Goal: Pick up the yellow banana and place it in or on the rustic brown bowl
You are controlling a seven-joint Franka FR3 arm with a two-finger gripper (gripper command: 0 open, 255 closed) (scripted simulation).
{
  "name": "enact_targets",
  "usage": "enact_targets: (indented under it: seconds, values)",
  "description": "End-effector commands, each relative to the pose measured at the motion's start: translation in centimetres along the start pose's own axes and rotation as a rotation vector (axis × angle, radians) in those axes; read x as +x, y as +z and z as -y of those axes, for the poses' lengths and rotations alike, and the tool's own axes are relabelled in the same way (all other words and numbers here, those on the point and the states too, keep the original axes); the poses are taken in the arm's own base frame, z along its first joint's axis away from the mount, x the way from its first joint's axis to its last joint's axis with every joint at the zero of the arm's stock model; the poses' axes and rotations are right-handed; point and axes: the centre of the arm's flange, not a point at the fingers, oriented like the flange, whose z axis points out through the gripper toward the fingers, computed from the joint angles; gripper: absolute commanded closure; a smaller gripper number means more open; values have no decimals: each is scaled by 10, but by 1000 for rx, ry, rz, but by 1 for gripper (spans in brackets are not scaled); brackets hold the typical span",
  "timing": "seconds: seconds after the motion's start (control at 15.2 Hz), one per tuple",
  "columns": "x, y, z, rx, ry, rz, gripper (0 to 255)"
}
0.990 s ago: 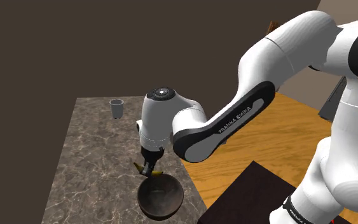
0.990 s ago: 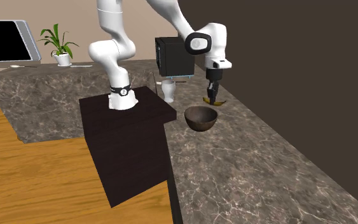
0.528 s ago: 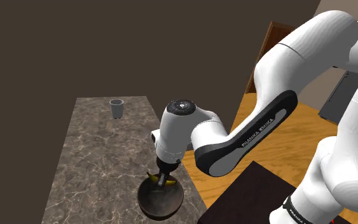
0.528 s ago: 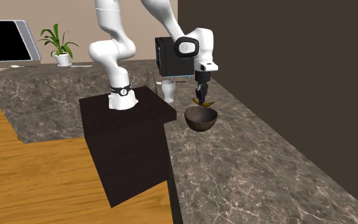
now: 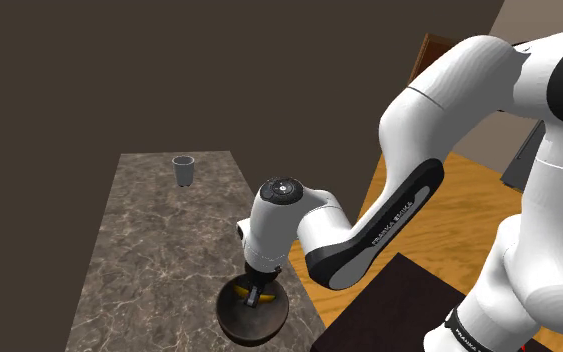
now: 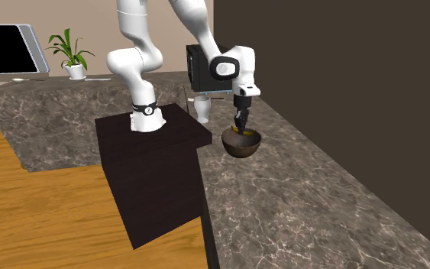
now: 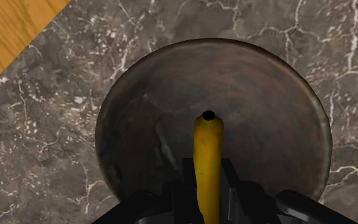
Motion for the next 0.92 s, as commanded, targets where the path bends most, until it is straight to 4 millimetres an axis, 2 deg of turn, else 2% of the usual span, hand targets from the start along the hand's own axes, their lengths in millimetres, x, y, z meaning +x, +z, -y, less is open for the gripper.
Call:
enact_targets:
  seconds: [0.0, 0.46, 0.53, 0.86]
  values:
    - [-1, 8, 1, 0, 0, 0, 255]
    - [-1, 8, 1, 0, 0, 0, 255]
    - [-1, 8, 1, 0, 0, 0, 0]
    - [-1, 8, 1, 0, 0, 0, 0]
